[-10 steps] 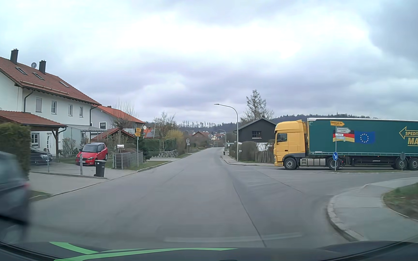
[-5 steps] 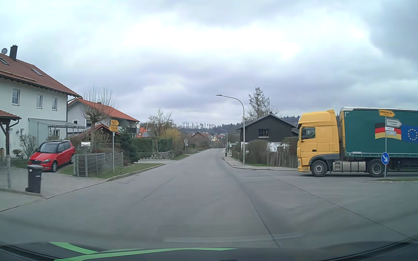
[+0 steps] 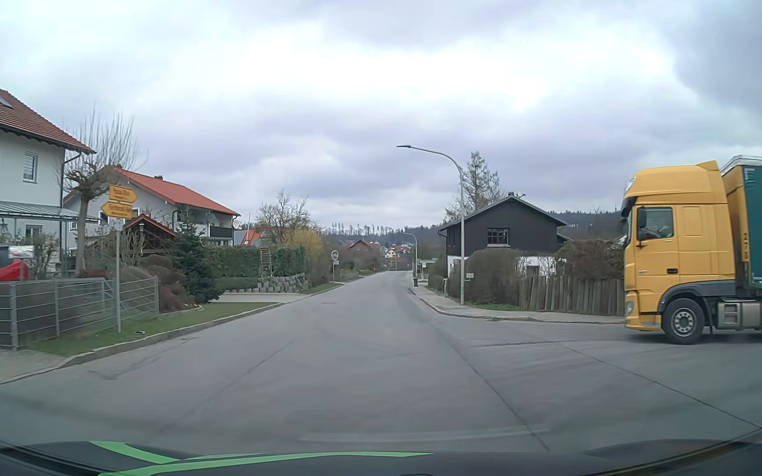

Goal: Follow the waypoints while adhering to traffic rules and regulations

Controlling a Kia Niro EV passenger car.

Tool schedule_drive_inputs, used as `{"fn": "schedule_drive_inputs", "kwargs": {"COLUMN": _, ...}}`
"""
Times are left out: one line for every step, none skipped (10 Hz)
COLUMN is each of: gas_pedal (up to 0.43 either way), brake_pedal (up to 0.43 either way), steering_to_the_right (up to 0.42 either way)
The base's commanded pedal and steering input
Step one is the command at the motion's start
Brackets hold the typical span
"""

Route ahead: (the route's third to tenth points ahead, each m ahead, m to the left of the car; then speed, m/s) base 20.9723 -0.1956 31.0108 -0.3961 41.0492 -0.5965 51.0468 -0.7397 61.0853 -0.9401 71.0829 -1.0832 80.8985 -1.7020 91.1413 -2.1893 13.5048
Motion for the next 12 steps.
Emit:
{"fn": "schedule_drive_inputs", "kwargs": {"gas_pedal": 0.039, "brake_pedal": 0.000, "steering_to_the_right": 0.001}}
{"fn": "schedule_drive_inputs", "kwargs": {"gas_pedal": 0.039, "brake_pedal": 0.000, "steering_to_the_right": 0.001}}
{"fn": "schedule_drive_inputs", "kwargs": {"gas_pedal": 0.039, "brake_pedal": 0.000, "steering_to_the_right": 0.001}}
{"fn": "schedule_drive_inputs", "kwargs": {"gas_pedal": 0.039, "brake_pedal": 0.000, "steering_to_the_right": 0.001}}
{"fn": "schedule_drive_inputs", "kwargs": {"gas_pedal": 0.047, "brake_pedal": 0.000, "steering_to_the_right": 0.001}}
{"fn": "schedule_drive_inputs", "kwargs": {"gas_pedal": 0.047, "brake_pedal": 0.000, "steering_to_the_right": 0.001}}
{"fn": "schedule_drive_inputs", "kwargs": {"gas_pedal": 0.047, "brake_pedal": 0.000, "steering_to_the_right": 0.001}}
{"fn": "schedule_drive_inputs", "kwargs": {"gas_pedal": 0.047, "brake_pedal": 0.000, "steering_to_the_right": 0.001}}
{"fn": "schedule_drive_inputs", "kwargs": {"gas_pedal": 0.047, "brake_pedal": 0.000, "steering_to_the_right": 0.002}}
{"fn": "schedule_drive_inputs", "kwargs": {"gas_pedal": 0.047, "brake_pedal": 0.000, "steering_to_the_right": 0.002}}
{"fn": "schedule_drive_inputs", "kwargs": {"gas_pedal": 0.047, "brake_pedal": 0.000, "steering_to_the_right": 0.002}}
{"fn": "schedule_drive_inputs", "kwargs": {"gas_pedal": 0.047, "brake_pedal": 0.000, "steering_to_the_right": 0.003}}
